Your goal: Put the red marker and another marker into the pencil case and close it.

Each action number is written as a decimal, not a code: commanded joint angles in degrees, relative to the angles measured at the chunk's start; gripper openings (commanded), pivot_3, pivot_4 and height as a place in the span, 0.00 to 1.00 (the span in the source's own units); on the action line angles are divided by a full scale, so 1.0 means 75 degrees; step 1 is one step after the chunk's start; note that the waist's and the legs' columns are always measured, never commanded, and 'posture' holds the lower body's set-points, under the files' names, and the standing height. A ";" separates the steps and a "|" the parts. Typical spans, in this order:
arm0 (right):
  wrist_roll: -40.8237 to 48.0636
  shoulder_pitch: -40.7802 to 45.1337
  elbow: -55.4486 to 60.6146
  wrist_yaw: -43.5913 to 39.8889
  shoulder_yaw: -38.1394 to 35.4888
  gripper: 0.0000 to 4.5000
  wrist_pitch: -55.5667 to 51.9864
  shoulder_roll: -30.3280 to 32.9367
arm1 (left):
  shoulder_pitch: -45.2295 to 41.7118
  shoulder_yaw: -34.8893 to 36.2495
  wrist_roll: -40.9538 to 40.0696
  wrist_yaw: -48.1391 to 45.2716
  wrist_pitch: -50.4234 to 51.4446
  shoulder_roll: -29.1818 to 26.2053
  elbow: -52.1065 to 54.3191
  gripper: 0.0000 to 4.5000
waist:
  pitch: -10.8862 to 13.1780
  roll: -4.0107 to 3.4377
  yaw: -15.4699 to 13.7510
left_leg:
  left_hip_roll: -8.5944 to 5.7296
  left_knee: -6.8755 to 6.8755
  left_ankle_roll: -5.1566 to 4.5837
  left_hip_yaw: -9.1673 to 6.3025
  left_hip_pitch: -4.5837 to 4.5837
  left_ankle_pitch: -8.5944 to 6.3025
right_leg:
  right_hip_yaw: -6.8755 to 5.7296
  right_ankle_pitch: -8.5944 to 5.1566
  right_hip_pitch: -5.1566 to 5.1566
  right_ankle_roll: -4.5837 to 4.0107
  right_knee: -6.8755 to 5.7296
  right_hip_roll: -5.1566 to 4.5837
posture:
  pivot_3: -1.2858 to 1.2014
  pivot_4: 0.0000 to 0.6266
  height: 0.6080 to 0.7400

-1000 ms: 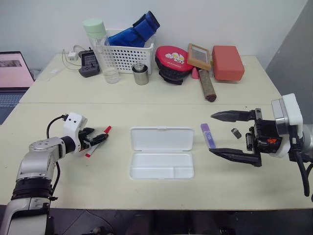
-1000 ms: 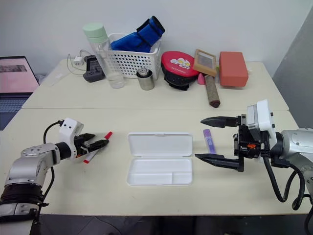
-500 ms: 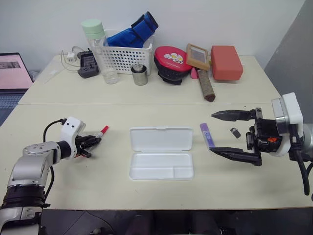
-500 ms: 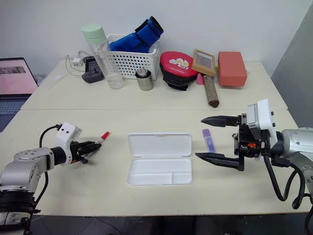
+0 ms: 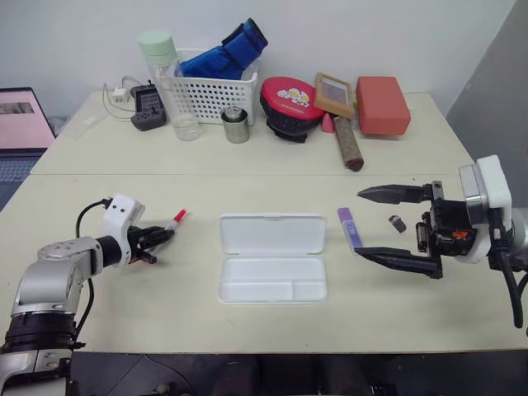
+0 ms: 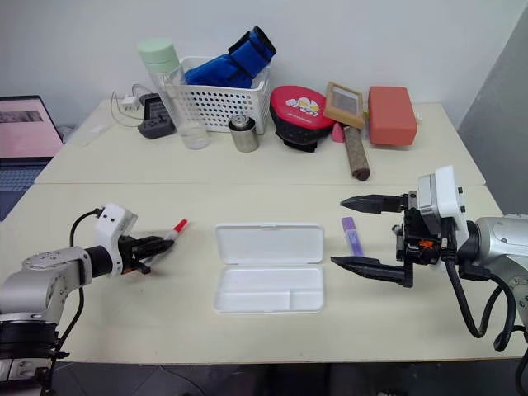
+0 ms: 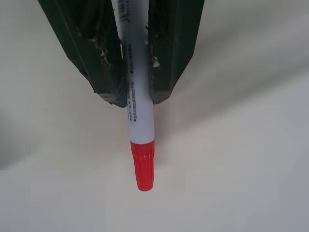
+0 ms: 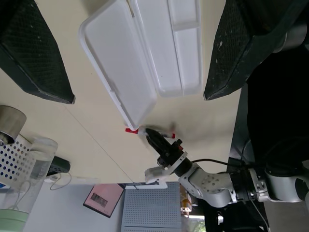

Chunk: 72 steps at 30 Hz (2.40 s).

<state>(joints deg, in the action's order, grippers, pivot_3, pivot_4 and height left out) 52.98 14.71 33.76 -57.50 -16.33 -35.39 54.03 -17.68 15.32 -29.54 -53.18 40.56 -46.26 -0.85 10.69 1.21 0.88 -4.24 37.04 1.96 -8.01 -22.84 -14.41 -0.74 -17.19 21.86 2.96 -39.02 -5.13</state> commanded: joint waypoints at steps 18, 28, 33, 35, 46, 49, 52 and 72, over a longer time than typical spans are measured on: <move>-0.0041 -0.0927 0.0482 -0.0010 -0.1066 1.00 0.0190 0.0176 | -0.1686 -0.4105 0.0661 -0.2235 -0.1145 -0.0546 0.2141 0.09 | -0.0016 -0.0017 0.0085 | 0.0001 -0.0008 -0.0012 0.0055 0.0039 -0.0004 | 0.0016 0.0006 -0.0025 0.0004 0.0004 0.0042 | 0.52 0.24 1.00; 0.0025 -0.1250 0.0824 0.0363 -0.1203 1.00 0.0171 0.0085 | -0.2114 -0.4742 0.1216 -0.2809 -0.1627 0.0342 0.1193 0.09 | -0.0014 -0.0014 0.0066 | -0.0001 -0.0004 -0.0013 0.0046 0.0024 -0.0003 | 0.0009 0.0007 -0.0019 0.0005 0.0006 0.0039 | 0.52 0.24 1.00; 0.0052 -0.1298 0.0854 0.0428 -0.1212 1.00 0.0181 0.0102 | -0.2142 -0.4844 0.1557 -0.2707 -0.1561 0.0514 0.1110 0.09 | -0.0014 -0.0013 0.0075 | 0.0003 -0.0005 -0.0013 0.0040 0.0027 -0.0002 | 0.0010 0.0007 -0.0019 0.0005 0.0002 0.0040 | 0.52 0.24 1.00; 0.0066 -0.1301 0.0854 0.0450 -0.1206 1.00 0.0181 0.0106 | -0.2114 -0.4878 0.1566 -0.2797 -0.1441 0.0506 0.1224 0.09 | -0.0014 -0.0012 0.0075 | 0.0002 -0.0003 -0.0014 0.0040 0.0026 -0.0001 | 0.0009 0.0007 -0.0021 0.0005 0.0002 0.0040 | 0.52 0.24 1.00; 0.0110 -0.1334 0.0859 0.0483 -0.1214 1.00 0.0172 0.0117 | -0.2116 -0.4751 0.1507 -0.2788 -0.1160 0.0716 0.1402 0.54 | -0.0014 -0.0013 0.0079 | 0.0001 -0.0003 -0.0015 0.0041 0.0027 -0.0001 | 0.0008 0.0008 -0.0021 0.0007 0.0002 0.0040 | 0.52 0.24 1.00; 0.0122 -0.1353 0.0864 0.0490 -0.1217 1.00 0.0169 0.0115 | -0.2111 -0.4661 0.1265 -0.2845 -0.0925 0.0750 0.1657 0.65 | -0.0014 -0.0012 0.0079 | 0.0000 -0.0002 -0.0015 0.0041 0.0026 -0.0001 | 0.0008 0.0008 -0.0021 0.0007 0.0002 0.0040 | 0.52 0.24 1.00; 0.0130 -0.1355 0.0866 0.0493 -0.1217 1.00 0.0169 0.0119 | -0.2128 -0.4373 0.0658 -0.2959 -0.0443 0.0828 0.2037 0.79 | -0.0014 -0.0012 0.0080 | 0.0000 -0.0001 -0.0016 0.0042 0.0026 -0.0001 | 0.0007 0.0008 -0.0021 0.0007 0.0003 0.0040 | 0.52 0.24 1.00; -0.1721 0.0358 0.0209 0.5836 0.1468 1.00 -0.4008 -0.1416 | -0.2560 -0.3011 -0.0322 -0.0719 -0.0165 0.2288 0.2518 1.00 | -0.0013 -0.0011 0.0087 | 0.0000 -0.0002 0.0014 0.0037 0.0022 0.0018 | 0.0022 0.0009 -0.0014 0.0008 0.0002 0.0025 | 0.52 0.24 1.00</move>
<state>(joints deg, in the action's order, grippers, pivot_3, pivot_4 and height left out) 41.31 15.12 34.81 -19.59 -5.52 -59.75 45.44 -36.20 -8.09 -32.83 -58.97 41.89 -28.84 16.18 10.59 1.13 1.53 -4.23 37.03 2.08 -7.73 -22.71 -14.27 -0.57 -17.12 21.77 3.02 -38.98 -4.94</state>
